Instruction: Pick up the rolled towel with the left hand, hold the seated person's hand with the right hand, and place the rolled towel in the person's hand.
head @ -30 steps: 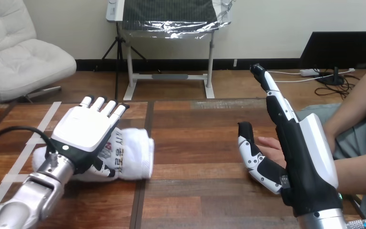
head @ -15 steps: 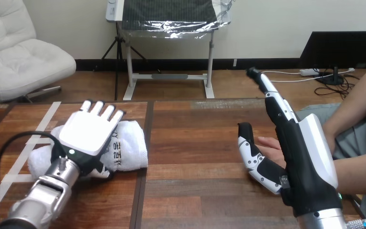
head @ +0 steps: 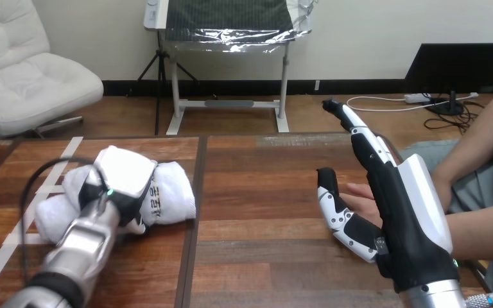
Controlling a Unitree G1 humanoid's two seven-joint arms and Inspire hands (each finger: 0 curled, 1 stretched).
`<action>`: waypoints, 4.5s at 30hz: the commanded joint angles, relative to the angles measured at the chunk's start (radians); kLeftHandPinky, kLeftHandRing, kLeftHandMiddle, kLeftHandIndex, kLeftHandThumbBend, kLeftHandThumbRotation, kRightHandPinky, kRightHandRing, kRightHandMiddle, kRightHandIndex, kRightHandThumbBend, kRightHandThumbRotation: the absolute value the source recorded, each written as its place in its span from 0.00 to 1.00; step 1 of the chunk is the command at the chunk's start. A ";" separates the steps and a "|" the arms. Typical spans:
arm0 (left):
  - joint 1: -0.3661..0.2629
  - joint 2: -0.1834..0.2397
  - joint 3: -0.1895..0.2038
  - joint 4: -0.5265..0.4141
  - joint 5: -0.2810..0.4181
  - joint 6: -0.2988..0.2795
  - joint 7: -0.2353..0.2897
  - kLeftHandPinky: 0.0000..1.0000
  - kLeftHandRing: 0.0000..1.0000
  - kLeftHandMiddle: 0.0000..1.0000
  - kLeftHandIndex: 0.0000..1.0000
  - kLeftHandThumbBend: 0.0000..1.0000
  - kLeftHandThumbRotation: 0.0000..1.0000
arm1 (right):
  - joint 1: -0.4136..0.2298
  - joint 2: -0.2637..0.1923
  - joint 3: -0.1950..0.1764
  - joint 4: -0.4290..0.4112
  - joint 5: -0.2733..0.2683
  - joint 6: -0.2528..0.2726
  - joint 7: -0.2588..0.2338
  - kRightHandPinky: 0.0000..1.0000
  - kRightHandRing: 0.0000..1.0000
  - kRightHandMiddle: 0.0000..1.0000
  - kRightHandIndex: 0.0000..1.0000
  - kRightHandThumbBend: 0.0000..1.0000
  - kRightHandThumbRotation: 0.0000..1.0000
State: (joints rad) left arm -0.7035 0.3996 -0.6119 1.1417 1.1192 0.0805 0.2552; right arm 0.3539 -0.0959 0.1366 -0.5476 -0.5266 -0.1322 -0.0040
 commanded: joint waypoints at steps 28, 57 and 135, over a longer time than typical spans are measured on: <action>-0.018 -0.037 -0.071 0.115 -0.089 0.119 -0.064 0.41 0.47 0.54 0.67 0.79 0.15 | -0.045 -0.032 -0.033 -0.081 0.020 0.016 0.038 0.95 0.88 0.87 0.83 0.05 0.00; 0.130 0.005 0.265 0.068 -0.586 -0.535 0.262 0.29 0.35 0.44 0.53 0.66 0.00 | -0.043 -0.036 -0.034 -0.076 0.023 0.013 0.035 0.88 0.82 0.80 0.76 0.05 0.00; 0.537 -0.359 0.663 -0.799 -1.812 -0.204 -0.647 0.35 0.39 0.44 0.49 0.88 0.00 | -0.059 -0.042 -0.069 -0.089 0.044 0.045 0.037 0.99 0.94 0.94 0.91 0.10 0.00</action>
State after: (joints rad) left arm -0.2126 0.0922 0.0547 0.6490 -0.5743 -0.2938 -0.3255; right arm 0.3663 -0.1240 0.1064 -0.5865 -0.5094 -0.0817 0.0314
